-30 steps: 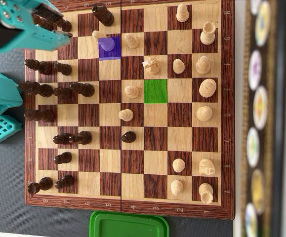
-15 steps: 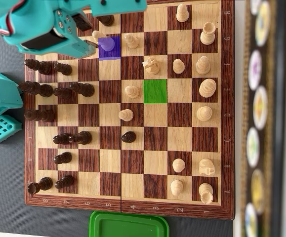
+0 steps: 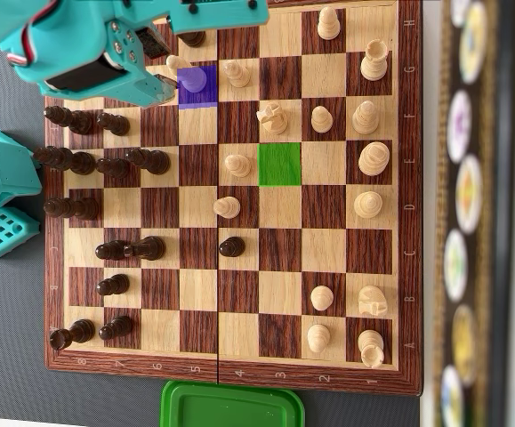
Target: Play chess
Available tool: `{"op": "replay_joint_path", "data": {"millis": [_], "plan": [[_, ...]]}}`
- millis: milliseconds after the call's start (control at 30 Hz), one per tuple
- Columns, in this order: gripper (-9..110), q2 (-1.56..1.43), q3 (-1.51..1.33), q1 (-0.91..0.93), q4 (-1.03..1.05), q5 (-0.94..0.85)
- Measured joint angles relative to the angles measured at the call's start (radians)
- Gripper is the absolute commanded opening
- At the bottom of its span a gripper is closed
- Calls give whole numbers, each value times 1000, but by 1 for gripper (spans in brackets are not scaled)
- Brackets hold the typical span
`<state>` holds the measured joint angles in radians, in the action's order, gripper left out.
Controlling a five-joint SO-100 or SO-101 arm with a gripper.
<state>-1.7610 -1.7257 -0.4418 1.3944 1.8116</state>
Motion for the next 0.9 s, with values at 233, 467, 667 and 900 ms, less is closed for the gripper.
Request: {"op": "replay_joint_path", "data": {"millis": [233, 467, 667, 900], "plan": [[14, 54, 8, -2, -2, 0], [14, 107, 55, -2, -2, 0], [14, 109, 55, -2, -2, 0], [14, 109, 55, -54, -2, 28]]}}
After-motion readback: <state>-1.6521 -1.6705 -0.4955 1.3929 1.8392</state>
